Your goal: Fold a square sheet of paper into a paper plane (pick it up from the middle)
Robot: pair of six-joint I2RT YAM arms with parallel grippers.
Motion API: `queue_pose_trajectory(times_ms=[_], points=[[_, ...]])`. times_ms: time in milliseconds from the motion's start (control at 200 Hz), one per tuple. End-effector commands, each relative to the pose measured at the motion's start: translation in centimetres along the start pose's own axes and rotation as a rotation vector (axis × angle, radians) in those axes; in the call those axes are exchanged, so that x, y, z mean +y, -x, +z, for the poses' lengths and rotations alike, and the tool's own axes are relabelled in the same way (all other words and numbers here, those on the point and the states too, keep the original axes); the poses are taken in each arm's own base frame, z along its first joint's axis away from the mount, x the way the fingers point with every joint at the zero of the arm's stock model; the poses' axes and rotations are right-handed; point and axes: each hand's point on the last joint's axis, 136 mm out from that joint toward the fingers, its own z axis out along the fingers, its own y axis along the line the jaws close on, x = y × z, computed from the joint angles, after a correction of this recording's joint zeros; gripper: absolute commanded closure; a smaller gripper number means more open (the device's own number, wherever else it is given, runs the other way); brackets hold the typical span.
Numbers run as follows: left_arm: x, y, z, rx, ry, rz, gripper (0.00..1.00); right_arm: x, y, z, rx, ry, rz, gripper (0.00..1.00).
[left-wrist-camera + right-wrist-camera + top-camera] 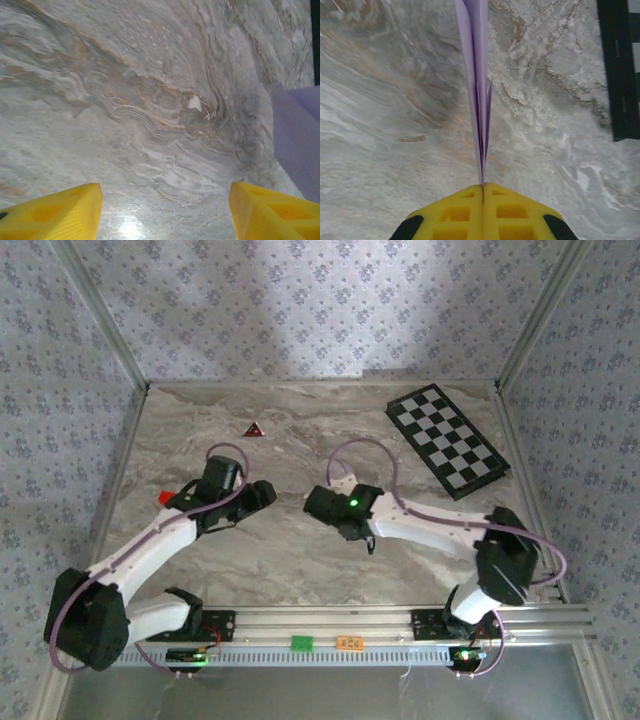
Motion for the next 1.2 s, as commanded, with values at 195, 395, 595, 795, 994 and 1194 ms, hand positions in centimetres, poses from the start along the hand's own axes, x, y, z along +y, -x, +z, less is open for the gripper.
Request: queue_pose_trajectory(times_ms=[195, 395, 595, 795, 994, 1194], points=[[2.2, 1.4, -3.3, -0.087, -0.021, -0.099, 0.3, 7.4, -1.1, 1.9, 0.054, 0.001, -0.201, 0.98], [2.2, 1.3, -3.6, -0.083, -0.034, -0.108, 0.29, 13.2, -1.2, 1.3, 0.112, 0.308, -0.115, 0.85], [1.8, 0.6, -2.9, -0.035, -0.064, -0.115, 0.29, 14.9, 0.0, -0.9, 0.13, 0.706, 0.059, 0.6], [1.0, 0.0, -2.1, 0.006, -0.127, -0.124, 0.3, 10.9, 1.7, -0.5, 0.068, 0.913, 0.329, 0.63], [0.3, -0.9, -1.3, 0.048, -0.16, -0.126, 0.32, 9.1, 2.9, 1.5, 0.075, 1.095, 0.569, 0.84], [-0.1, -1.8, -0.7, 0.074, -0.16, -0.107, 0.34, 10.5, 3.1, 2.5, 0.123, 1.103, 0.551, 0.92]])
